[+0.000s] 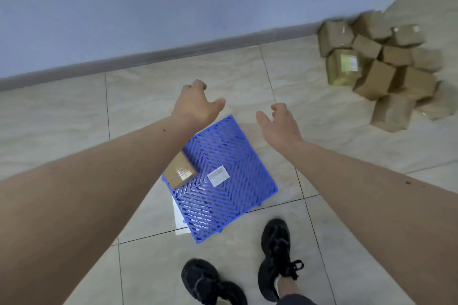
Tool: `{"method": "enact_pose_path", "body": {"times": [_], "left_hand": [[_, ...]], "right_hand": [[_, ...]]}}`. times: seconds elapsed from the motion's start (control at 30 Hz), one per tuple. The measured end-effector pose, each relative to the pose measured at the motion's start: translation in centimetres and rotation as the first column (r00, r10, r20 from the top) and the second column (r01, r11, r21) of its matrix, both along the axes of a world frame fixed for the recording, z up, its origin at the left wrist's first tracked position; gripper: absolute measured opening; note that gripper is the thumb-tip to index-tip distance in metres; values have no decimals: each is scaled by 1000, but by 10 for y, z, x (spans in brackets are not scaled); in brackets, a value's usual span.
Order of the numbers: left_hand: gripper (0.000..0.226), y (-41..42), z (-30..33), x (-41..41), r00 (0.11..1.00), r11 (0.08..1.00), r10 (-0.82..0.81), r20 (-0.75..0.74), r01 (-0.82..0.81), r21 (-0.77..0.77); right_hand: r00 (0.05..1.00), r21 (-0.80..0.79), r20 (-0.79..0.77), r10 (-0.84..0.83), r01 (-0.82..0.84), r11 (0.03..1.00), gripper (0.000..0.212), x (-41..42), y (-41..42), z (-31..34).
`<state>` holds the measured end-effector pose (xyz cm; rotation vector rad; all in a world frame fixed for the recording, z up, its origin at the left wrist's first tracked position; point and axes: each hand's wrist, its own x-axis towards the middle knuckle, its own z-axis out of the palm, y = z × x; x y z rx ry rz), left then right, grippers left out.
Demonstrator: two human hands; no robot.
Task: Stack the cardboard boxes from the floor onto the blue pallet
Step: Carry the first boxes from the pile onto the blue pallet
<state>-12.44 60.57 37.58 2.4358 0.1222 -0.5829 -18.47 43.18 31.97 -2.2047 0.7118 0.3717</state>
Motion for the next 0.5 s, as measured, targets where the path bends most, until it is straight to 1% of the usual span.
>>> {"method": "enact_pose_path", "body": {"times": [0.1,0.23,0.33,0.5], "left_hand": [[62,-46,25,3,996,996,-84,27,84,4],[58,-112,46,3,978,979,-203,42,202,35],[54,-169,52,0,956,955,-289,51,284,79],[56,-269,48,-14,949,943,-314,11,310,119]], "right_hand": [[995,6,32,-92,92,996,58,-5,-49,27],[985,-27,59,-164,166,986,59,-14,-122,45],[984,-118,39,-175,178,977,58,-29,-181,48],[987,-246,-36,-158,144,958,54,-54,-288,59]]}}
